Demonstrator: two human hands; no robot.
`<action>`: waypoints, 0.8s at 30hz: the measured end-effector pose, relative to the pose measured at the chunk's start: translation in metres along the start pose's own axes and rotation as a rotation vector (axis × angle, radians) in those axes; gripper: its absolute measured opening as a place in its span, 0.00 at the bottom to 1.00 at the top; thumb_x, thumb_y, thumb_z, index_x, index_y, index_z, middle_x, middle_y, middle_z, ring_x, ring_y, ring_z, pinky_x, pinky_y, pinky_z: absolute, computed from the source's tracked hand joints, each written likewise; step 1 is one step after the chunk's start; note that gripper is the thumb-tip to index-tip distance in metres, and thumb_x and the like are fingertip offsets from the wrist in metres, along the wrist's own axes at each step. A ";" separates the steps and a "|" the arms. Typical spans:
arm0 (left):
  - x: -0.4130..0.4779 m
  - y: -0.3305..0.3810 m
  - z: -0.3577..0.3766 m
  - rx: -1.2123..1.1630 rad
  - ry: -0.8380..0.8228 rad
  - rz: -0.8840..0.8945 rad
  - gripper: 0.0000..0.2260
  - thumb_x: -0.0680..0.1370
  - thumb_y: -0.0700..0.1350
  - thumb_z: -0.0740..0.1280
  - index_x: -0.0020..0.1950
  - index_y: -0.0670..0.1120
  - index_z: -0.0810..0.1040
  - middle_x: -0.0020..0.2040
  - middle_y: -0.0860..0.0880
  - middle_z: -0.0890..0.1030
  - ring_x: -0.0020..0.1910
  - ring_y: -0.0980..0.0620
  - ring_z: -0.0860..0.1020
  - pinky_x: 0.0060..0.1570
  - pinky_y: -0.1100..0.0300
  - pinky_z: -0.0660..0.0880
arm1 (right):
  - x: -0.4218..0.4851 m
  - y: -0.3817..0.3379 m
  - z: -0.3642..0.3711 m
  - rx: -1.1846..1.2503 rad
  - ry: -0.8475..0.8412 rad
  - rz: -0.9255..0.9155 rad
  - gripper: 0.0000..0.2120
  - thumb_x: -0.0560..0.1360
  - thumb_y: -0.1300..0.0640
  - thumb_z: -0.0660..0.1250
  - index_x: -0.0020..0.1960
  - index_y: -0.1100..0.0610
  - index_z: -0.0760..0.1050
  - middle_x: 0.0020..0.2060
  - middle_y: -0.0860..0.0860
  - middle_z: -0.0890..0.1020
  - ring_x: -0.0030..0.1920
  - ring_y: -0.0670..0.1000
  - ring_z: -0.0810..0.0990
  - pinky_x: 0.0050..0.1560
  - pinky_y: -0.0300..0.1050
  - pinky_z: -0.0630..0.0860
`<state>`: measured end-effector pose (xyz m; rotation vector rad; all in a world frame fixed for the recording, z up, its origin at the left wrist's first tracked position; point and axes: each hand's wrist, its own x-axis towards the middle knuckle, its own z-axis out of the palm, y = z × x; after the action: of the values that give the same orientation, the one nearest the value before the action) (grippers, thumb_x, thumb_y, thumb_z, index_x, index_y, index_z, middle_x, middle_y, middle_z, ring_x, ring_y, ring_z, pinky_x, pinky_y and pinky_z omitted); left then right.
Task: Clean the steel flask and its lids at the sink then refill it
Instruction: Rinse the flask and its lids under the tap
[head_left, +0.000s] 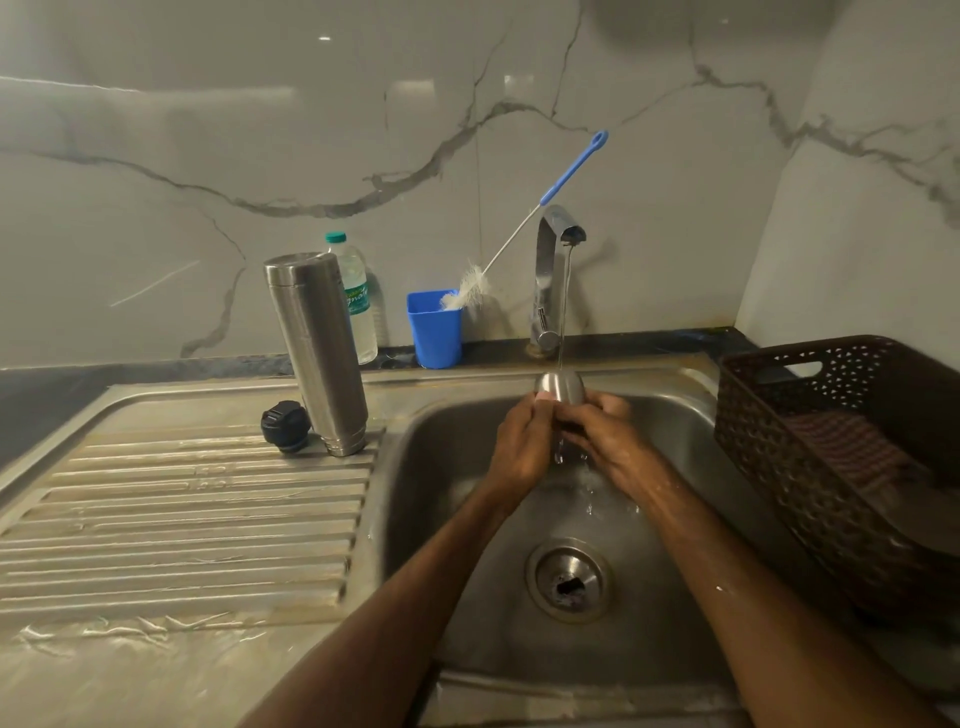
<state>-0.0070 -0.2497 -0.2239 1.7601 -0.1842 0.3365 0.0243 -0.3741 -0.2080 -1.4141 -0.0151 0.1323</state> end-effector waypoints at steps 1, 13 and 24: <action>0.002 0.001 -0.002 -0.025 -0.011 -0.065 0.19 0.88 0.52 0.55 0.56 0.41 0.80 0.50 0.43 0.83 0.48 0.51 0.81 0.48 0.57 0.78 | -0.002 -0.001 0.000 -0.091 -0.007 -0.026 0.25 0.72 0.63 0.77 0.67 0.61 0.77 0.57 0.56 0.85 0.56 0.54 0.85 0.60 0.50 0.82; 0.023 0.002 0.000 0.025 -0.014 -0.157 0.14 0.80 0.53 0.72 0.61 0.50 0.76 0.54 0.52 0.81 0.53 0.52 0.82 0.59 0.47 0.81 | -0.005 -0.002 -0.005 -0.703 0.053 -0.382 0.25 0.71 0.61 0.79 0.66 0.57 0.78 0.56 0.52 0.85 0.56 0.51 0.84 0.52 0.39 0.80; 0.042 -0.002 0.013 0.080 0.118 -0.330 0.17 0.84 0.57 0.57 0.53 0.46 0.78 0.51 0.43 0.82 0.51 0.44 0.82 0.57 0.43 0.81 | 0.005 0.009 -0.013 -0.791 0.001 -0.432 0.53 0.64 0.53 0.85 0.81 0.50 0.58 0.71 0.53 0.76 0.71 0.54 0.75 0.67 0.56 0.78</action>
<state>0.0346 -0.2592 -0.2148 1.8072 0.2058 0.2087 0.0300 -0.3845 -0.2197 -2.1603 -0.4069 -0.2639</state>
